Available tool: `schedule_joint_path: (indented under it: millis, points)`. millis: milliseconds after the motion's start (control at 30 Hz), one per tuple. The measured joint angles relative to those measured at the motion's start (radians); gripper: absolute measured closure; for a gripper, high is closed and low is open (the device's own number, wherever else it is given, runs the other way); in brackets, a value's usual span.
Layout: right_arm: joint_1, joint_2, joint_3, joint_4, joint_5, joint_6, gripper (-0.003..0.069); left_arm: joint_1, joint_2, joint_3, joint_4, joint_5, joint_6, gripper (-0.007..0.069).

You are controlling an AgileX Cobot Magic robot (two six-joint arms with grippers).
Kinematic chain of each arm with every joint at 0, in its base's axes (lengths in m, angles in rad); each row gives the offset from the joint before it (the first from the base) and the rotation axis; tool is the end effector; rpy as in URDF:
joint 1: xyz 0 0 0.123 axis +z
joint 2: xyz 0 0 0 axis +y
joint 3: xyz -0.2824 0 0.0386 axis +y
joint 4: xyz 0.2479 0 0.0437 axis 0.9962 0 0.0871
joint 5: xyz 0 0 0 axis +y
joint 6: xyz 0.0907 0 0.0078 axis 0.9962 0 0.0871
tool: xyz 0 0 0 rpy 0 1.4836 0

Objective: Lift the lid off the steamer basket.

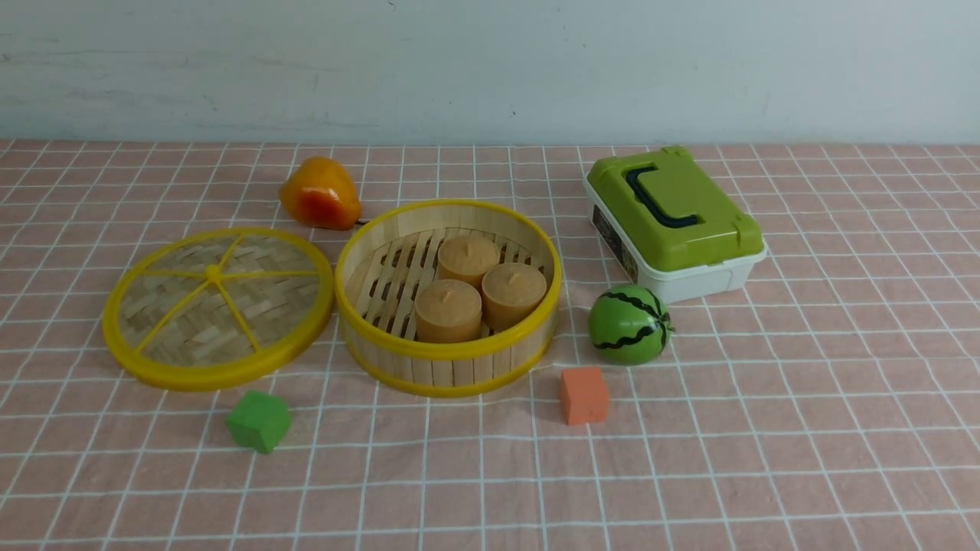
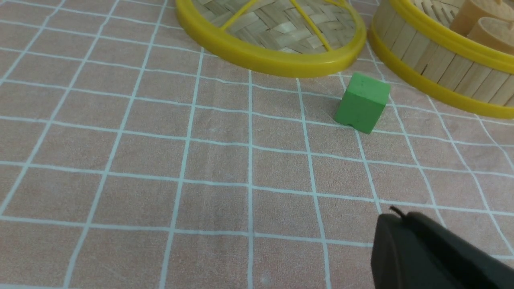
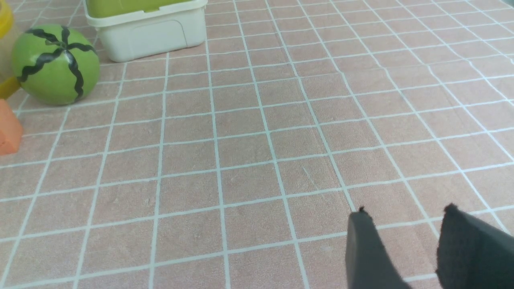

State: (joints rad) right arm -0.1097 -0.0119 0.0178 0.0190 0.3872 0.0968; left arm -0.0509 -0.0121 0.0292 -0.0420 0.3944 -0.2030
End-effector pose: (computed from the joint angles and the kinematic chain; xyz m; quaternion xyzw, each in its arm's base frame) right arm 0.0518 -0.0051 0.1729 0.0881 0.8017 0.0043 0.5911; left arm 0.0519 -0.0041 0.1685 -0.0727 0.8086 -0.0916 0.5766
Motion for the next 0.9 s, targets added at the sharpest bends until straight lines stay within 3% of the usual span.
schedule_joint_path:
  millis: [900]
  points:
    - [0.000, 0.000, 0.000, 0.000, 0.000, 0.000, 0.0417, 0.000, 0.000, 0.000, 0.000, 0.000, 0.000, 0.0627]
